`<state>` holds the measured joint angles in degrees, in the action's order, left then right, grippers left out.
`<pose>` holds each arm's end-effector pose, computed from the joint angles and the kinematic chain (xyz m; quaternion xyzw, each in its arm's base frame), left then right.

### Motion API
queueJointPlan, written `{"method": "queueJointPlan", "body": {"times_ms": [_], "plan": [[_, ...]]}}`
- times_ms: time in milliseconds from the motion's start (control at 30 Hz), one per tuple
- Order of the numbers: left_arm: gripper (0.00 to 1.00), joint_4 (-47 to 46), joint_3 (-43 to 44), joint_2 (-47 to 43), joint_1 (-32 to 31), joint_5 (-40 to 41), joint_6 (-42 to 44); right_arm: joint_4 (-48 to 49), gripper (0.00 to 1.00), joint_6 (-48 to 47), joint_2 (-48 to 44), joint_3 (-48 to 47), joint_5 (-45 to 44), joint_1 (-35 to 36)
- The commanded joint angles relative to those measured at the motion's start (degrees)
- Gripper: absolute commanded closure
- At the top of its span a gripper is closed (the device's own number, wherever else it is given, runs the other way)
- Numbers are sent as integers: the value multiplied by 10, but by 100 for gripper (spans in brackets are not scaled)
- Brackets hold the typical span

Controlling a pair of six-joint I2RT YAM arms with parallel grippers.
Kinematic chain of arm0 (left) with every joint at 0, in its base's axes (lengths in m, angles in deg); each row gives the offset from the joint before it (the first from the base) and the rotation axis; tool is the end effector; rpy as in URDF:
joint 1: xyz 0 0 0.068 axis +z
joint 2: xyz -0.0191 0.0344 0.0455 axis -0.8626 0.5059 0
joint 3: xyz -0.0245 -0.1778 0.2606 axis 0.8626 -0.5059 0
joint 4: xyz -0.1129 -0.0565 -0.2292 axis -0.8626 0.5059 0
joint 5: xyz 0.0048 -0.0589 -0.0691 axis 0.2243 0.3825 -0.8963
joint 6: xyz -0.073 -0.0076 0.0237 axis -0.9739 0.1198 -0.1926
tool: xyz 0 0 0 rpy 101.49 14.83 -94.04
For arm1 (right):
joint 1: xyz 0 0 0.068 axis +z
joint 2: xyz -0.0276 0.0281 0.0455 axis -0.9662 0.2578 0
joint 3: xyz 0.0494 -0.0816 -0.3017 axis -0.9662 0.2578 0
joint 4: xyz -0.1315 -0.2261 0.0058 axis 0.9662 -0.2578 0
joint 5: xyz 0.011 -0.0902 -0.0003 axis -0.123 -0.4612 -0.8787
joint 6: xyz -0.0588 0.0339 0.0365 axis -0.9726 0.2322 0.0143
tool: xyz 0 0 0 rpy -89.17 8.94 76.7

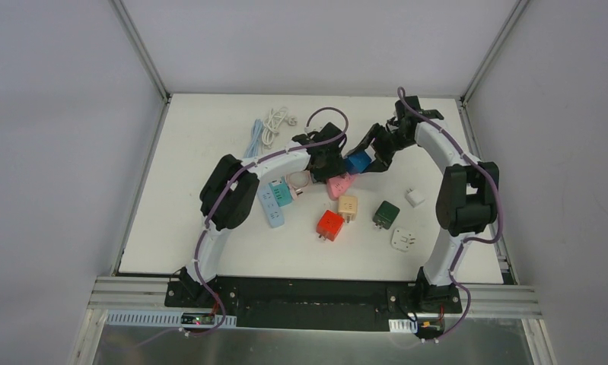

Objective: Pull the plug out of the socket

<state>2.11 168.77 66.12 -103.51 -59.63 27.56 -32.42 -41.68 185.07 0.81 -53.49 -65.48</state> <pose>0.3795 -0.3579 0.2059 -0.0924 0.9435 -0.2122 0.2372 0.4013 0.1057 0.2591 0.0965 0.9317 0.3396 0.0850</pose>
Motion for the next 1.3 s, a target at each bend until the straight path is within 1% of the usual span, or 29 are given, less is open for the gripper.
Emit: {"method": "queueJointPlan", "body": {"times_ms": [0, 33, 100, 200, 433, 500, 533, 633, 667, 700, 900, 967, 1033, 1133, 1200, 1267], "plan": [[52, 95, 17, 25, -3, 46, 6, -14, 100, 15, -26, -50, 75, 4], [52, 96, 17, 27, -4, 46, 5, -15, 100, 14, -29, -54, 64, 3], [52, 95, 17, 26, -4, 43, 5, -21, 100, 9, -33, -57, 15, 1], [47, 80, 17, 18, -4, 38, 9, -20, 100, 4, -44, -42, -44, -8], [23, -17, 23, -13, -2, -39, 42, 21, 100, -1, -82, 34, -119, -52], [7, -38, 22, -26, -2, -61, 56, 28, 99, -14, -88, 57, -143, -59], [5, -48, 20, -33, -2, -68, 59, 29, 97, -21, -88, 66, -155, -62], [2, -71, 2, -59, -2, -82, 69, 30, 96, -30, -79, 90, -172, -73], [1, -75, -5, -71, -2, -84, 71, 32, 93, -30, -76, 96, -182, -76], [1, -77, -15, -79, -2, -86, 74, 34, 89, -31, -75, 102, -190, -77], [1, -86, -72, -140, -2, -74, 90, 50, 57, -25, -80, 125, -238, -78], [1, -85, -86, -161, -2, -61, 101, 50, 47, -23, -82, 126, -249, -79], [1, -79, -94, -182, -2, -50, 120, 51, 35, -22, -85, 123, -256, -79], [1, -63, -99, -211, -1, -10, 144, 51, 17, -21, -95, 116, -266, -79], [1, -53, -101, -231, 0, 13, 159, 58, 9, -24, -110, 113, -270, -79], [1, -47, -107, -248, 4, 28, 172, 62, 4, -24, -129, 109, -278, -79]]}}
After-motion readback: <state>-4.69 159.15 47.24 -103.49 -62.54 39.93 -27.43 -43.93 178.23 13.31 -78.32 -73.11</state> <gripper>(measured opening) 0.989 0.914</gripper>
